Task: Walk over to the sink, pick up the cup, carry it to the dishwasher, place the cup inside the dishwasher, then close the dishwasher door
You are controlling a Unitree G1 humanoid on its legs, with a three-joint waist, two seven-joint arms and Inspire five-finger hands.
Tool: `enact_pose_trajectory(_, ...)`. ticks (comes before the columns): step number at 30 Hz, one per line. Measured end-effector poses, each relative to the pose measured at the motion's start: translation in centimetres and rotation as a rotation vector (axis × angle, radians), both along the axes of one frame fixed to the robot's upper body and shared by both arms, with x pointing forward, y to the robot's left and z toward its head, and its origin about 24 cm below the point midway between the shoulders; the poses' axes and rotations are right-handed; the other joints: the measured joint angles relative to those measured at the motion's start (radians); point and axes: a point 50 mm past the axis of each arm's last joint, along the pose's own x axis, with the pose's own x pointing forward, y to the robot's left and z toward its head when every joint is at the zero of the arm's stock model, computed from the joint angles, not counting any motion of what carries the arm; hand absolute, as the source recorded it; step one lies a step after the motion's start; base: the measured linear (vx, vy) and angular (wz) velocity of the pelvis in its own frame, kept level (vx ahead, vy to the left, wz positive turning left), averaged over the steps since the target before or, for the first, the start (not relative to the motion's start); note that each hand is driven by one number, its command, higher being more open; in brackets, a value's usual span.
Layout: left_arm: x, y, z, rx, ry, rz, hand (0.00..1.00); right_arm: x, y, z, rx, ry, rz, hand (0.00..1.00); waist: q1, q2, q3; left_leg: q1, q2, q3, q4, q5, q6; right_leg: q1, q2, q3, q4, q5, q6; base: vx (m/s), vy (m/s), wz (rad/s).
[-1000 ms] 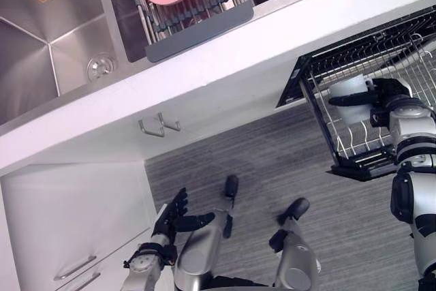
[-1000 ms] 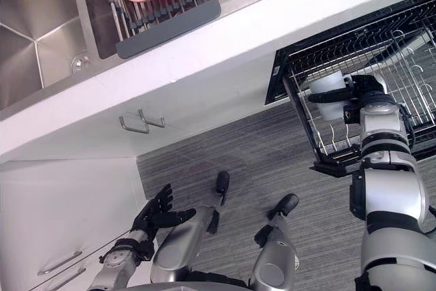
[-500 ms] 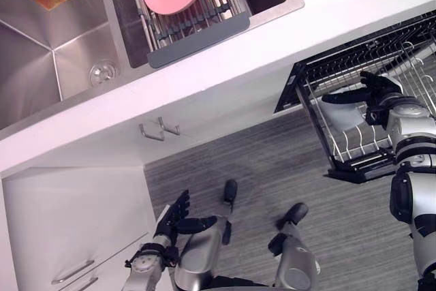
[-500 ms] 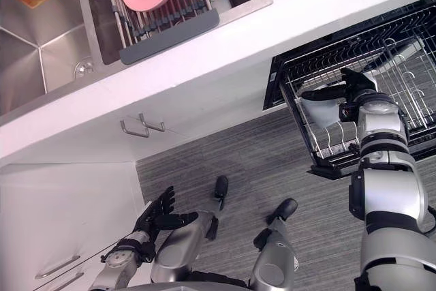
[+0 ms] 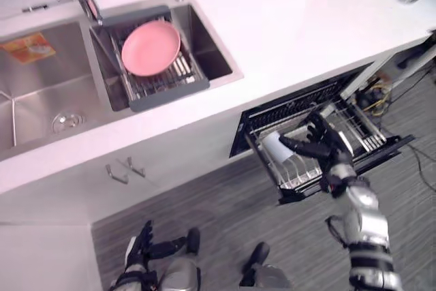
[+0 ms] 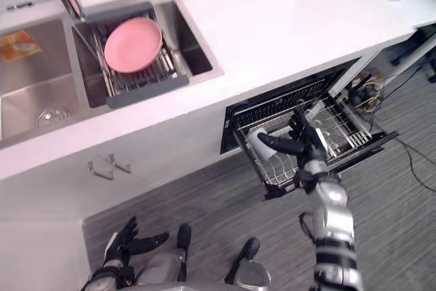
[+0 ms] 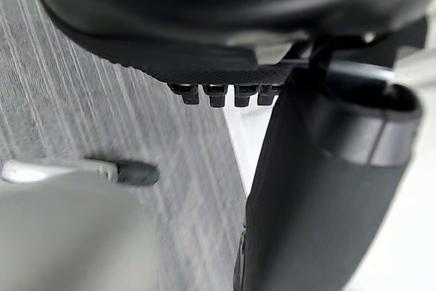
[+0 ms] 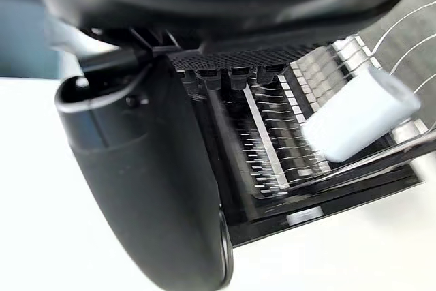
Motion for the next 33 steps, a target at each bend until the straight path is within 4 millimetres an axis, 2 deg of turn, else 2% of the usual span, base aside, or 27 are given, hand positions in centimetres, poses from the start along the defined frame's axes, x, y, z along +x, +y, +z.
enact_pose_trajectory(1, -1.0, 0.2, -0.1, 0.008, 0.008, 0.043, 1.00, -0.9, -0.5, 0.6, 0.005, -0.053, -0.035, 1.00, 0.000, 0.002, 0.000, -0.051, 0.006, 0.019, 0.129, -0.071, 0.001, 0.019, -0.010, -0.014, 0.013, -0.010, 0.011, 0.02, 0.022, 0.14)
enact_pose_trajectory(2, -1.2, 0.2, -0.1, 0.009, 0.010, 0.045, 1.00, -1.0, -0.7, 0.8, 0.001, -0.063, -0.042, 1.00, 0.000, 0.004, -0.002, -0.063, 0.010, 0.029, 0.159, -0.087, 0.001, 0.024, -0.011, -0.020, 0.014, -0.009, 0.013, 0.01, 0.025, 0.40)
enact_pose_trajectory(3, -2.0, 0.1, -0.2, 0.008, 0.027, 0.053, 1.00, -1.5, -1.7, 1.6, -0.018, -0.102, -0.082, 1.00, 0.000, 0.017, -0.009, -0.101, 0.036, 0.077, 0.264, -0.138, 0.001, 0.048, -0.010, -0.047, 0.019, -0.010, 0.013, 0.04, 0.034, 0.46)
enact_pose_trajectory(5, -2.7, -0.5, -0.4, -0.003, 0.028, 0.077, 1.00, -2.1, -3.2, 3.2, -0.057, -0.186, -0.159, 1.00, 0.008, 0.031, -0.028, -0.121, 0.043, 0.105, 0.346, -0.193, 0.003, 0.067, -0.031, -0.076, 0.050, -0.031, 0.030, 0.08, 0.120, 0.44)
enact_pose_trajectory(7, -3.2, -0.7, -0.5, -0.004, 0.040, 0.096, 1.00, -2.5, -3.7, 4.9, -0.090, -0.289, -0.197, 1.00, 0.006, 0.031, -0.033, -0.125, 0.059, 0.182, 0.404, -0.242, 0.008, 0.051, -0.091, -0.086, 0.167, -0.102, 0.022, 0.11, 0.205, 0.29)
enact_pose_trajectory(8, -3.4, -0.6, -0.6, 0.012, 0.060, 0.093, 1.00, -2.5, -3.5, 5.6, -0.097, -0.339, -0.196, 1.00, 0.002, 0.036, -0.041, -0.113, 0.054, 0.198, 0.410, -0.260, 0.017, 0.034, -0.127, -0.077, 0.266, -0.143, -0.047, 0.12, 0.177, 0.14)
enact_pose_trajectory(9, -3.5, -0.8, -0.6, 0.020, 0.074, 0.083, 1.00, -2.5, -3.2, 5.9, -0.100, -0.359, -0.185, 1.00, 0.001, 0.036, -0.044, -0.105, 0.050, 0.197, 0.403, -0.265, 0.026, -0.001, -0.147, -0.054, 0.343, -0.154, -0.128, 0.17, 0.289, 0.03)
enact_pose_trajectory(10, -3.7, -0.7, -0.7, 0.044, 0.101, 0.061, 1.00, -2.2, -2.2, 6.0, -0.096, -0.380, -0.149, 1.00, -0.006, 0.044, -0.050, -0.076, 0.040, 0.187, 0.375, -0.266, 0.045, -0.127, -0.181, 0.128, 0.580, -0.089, -0.198, 0.15, 0.203, 0.24)
enact_pose_trajectory(11, -3.5, -0.4, -0.6, 0.066, 0.113, 0.026, 1.00, -2.5, -2.0, 5.7, -0.089, -0.374, -0.146, 1.00, -0.027, 0.044, -0.050, -0.058, 0.048, 0.147, 0.359, -0.263, 0.054, -0.177, -0.141, 0.257, 0.654, -0.134, -0.133, 0.21, 0.156, 0.67)
enact_pose_trajectory(12, -3.0, 0.1, -0.5, 0.101, 0.124, -0.025, 1.00, -2.9, -1.9, 5.4, -0.084, -0.368, -0.155, 1.00, -0.047, 0.045, -0.049, -0.043, 0.050, 0.104, 0.332, -0.252, 0.056, -0.189, -0.073, 0.339, 0.663, -0.187, -0.084, 0.28, 0.045, 1.14)
enact_pose_trajectory(13, -2.7, 0.4, -0.4, 0.131, 0.138, -0.076, 1.00, -3.3, -1.9, 5.3, -0.083, -0.369, -0.166, 1.00, -0.062, 0.031, -0.057, -0.006, 0.044, 0.069, 0.282, -0.224, 0.049, -0.186, -0.008, 0.392, 0.602, -0.231, -0.080, 0.28, -0.019, 1.01)
enact_pose_trajectory(15, -1.9, 0.2, -0.5, 0.135, 0.145, -0.102, 1.00, -3.6, -1.9, 6.0, -0.099, -0.410, -0.171, 1.00, -0.075, 0.019, -0.064, 0.039, 0.024, 0.030, 0.239, -0.213, 0.049, -0.195, 0.045, 0.418, 0.501, -0.246, -0.088, 0.27, -0.057, 0.81)
enact_pose_trajectory(17, -0.4, -0.1, -0.4, 0.132, 0.123, -0.116, 1.00, -3.9, -1.7, 7.0, -0.113, -0.461, -0.168, 1.00, -0.079, 0.020, -0.067, 0.058, 0.023, -0.001, 0.222, -0.216, 0.044, -0.251, 0.093, 0.457, 0.451, -0.244, -0.086, 0.25, -0.104, 0.68)
enact_pose_trajectory(18, 0.4, -0.1, -0.2, 0.131, 0.100, -0.117, 1.00, -4.0, -1.7, 7.2, -0.104, -0.474, -0.164, 1.00, -0.083, 0.013, -0.070, 0.058, 0.019, -0.022, 0.231, -0.232, 0.019, -0.261, 0.116, 0.493, 0.367, -0.184, -0.091, 0.29, -0.167, 0.75)
enact_pose_trajectory(19, 0.7, 0.3, -0.1, 0.130, 0.095, -0.102, 1.00, -4.1, -1.7, 7.2, -0.102, -0.472, -0.167, 1.00, -0.089, -0.004, -0.082, 0.070, 0.008, -0.036, 0.238, -0.254, -0.008, -0.250, 0.112, 0.510, 0.323, -0.110, -0.059, 0.26, -0.177, 0.69)
enact_pose_trajectory(20, 0.9, 0.1, -0.2, 0.121, 0.099, -0.094, 1.00, -4.0, -1.8, 7.2, -0.104, -0.468, -0.171, 1.00, -0.084, 0.008, -0.086, 0.074, 0.022, -0.044, 0.241, -0.259, -0.014, -0.232, 0.122, 0.500, 0.307, -0.112, -0.063, 0.27, -0.198, 0.51)
enact_pose_trajectory(21, 0.9, -0.4, -0.3, 0.106, 0.095, -0.087, 1.00, -4.3, -1.9, 7.2, -0.110, -0.464, -0.177, 1.00, -0.079, 0.037, -0.103, 0.073, 0.054, -0.042, 0.245, -0.270, -0.029, -0.190, 0.148, 0.471, 0.245, -0.107, -0.069, 0.28, -0.177, 0.33)
enact_pose_trajectory(22, 0.8, -0.9, -0.4, 0.095, 0.091, -0.085, 1.00, -4.5, -2.0, 7.2, -0.109, -0.463, -0.184, 1.00, -0.078, 0.059, -0.117, 0.082, 0.080, -0.039, 0.233, -0.276, -0.030, -0.152, 0.174, 0.449, 0.191, -0.098, -0.080, 0.25, -0.143, 0.29)
enact_pose_trajectory(24, 0.8, -1.3, -0.5, 0.087, 0.095, -0.095, 1.00, -4.4, -2.0, 7.3, -0.101, -0.468, -0.188, 1.00, -0.074, 0.066, -0.121, 0.108, 0.101, -0.025, 0.205, -0.276, -0.031, -0.117, 0.204, 0.445, 0.141, -0.089, -0.092, 0.19, -0.082, 0.02)
enact_pose_trajectory(27, 0.6, -1.7, -0.7, 0.081, 0.105, -0.102, 1.00, -4.3, -1.8, 7.5, -0.099, -0.477, -0.181, 1.00, -0.074, 0.065, -0.123, 0.134, 0.115, -0.005, 0.192, -0.273, -0.036, -0.074, 0.225, 0.458, 0.071, -0.064, -0.099, 0.13, -0.032, -0.17)
enact_pose_trajectory(31, -0.1, -1.6, -1.0, 0.099, 0.132, -0.104, 1.00, -4.2, -1.5, 7.4, -0.097, -0.473, -0.160, 1.00, -0.073, 0.069, -0.127, 0.168, 0.107, 0.042, 0.200, -0.272, -0.036, -0.023, 0.221, 0.491, 0.018, -0.047, -0.093, 0.07, 0.031, -0.25)
enact_pose_trajectory(33, -0.8, -1.2, -1.1, 0.121, 0.158, -0.080, 1.00, -4.1, -1.1, 7.3, -0.093, -0.470, -0.130, 1.00, -0.074, 0.061, -0.135, 0.140, 0.095, 0.056, 0.276, -0.273, -0.036, -0.019, 0.210, 0.503, 0.020, -0.048, -0.092, 0.02, 0.033, -0.17)
